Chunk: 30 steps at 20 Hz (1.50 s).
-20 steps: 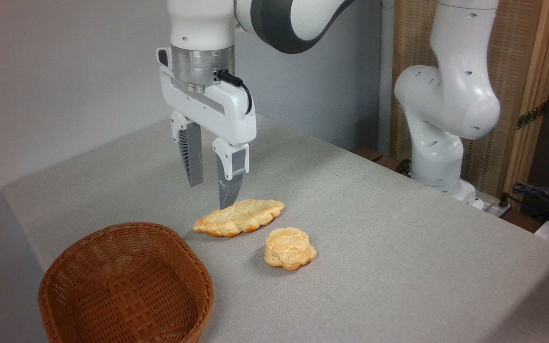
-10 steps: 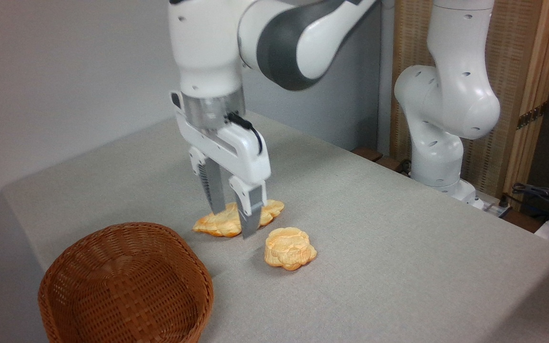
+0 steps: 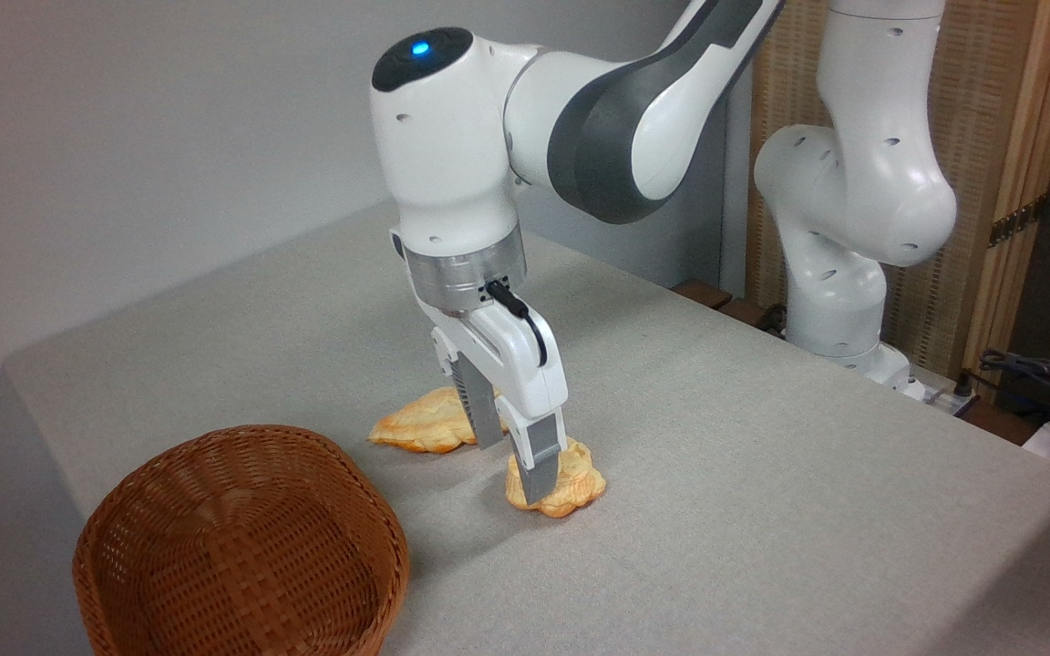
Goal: Put bread into the basket
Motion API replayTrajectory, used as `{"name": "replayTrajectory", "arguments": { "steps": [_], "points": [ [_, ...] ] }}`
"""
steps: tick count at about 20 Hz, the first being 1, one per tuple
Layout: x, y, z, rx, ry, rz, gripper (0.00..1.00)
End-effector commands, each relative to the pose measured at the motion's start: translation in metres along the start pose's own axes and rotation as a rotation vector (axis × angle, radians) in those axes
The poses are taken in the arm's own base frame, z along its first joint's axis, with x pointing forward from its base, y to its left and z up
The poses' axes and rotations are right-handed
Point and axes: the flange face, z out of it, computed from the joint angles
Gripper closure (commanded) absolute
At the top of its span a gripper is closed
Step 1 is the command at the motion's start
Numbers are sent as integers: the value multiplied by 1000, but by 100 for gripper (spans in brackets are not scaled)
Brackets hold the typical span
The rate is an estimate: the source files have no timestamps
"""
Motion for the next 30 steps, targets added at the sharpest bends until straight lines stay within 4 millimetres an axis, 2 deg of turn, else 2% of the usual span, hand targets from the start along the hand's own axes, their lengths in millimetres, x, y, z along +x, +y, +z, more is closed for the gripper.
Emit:
{"name": "replayTrajectory", "arguments": {
  "steps": [1,4,7,10,11,21,22,24,27,30],
  "points": [
    [-5,5,12,-25,-36,62,0],
    [-6,6,26,-48,-55,97,0],
    [-7,5,32,-58,-61,156,1],
    [-6,5,32,-57,-65,167,49],
    [-7,5,33,-58,-66,166,56],
    [-4,4,30,-52,-62,165,55],
    [-2,2,25,-41,-51,158,55],
    [12,0,2,4,-11,164,50],
    [27,-8,-27,73,101,137,50],
    [43,-13,-40,170,199,65,50]
  ]
}}
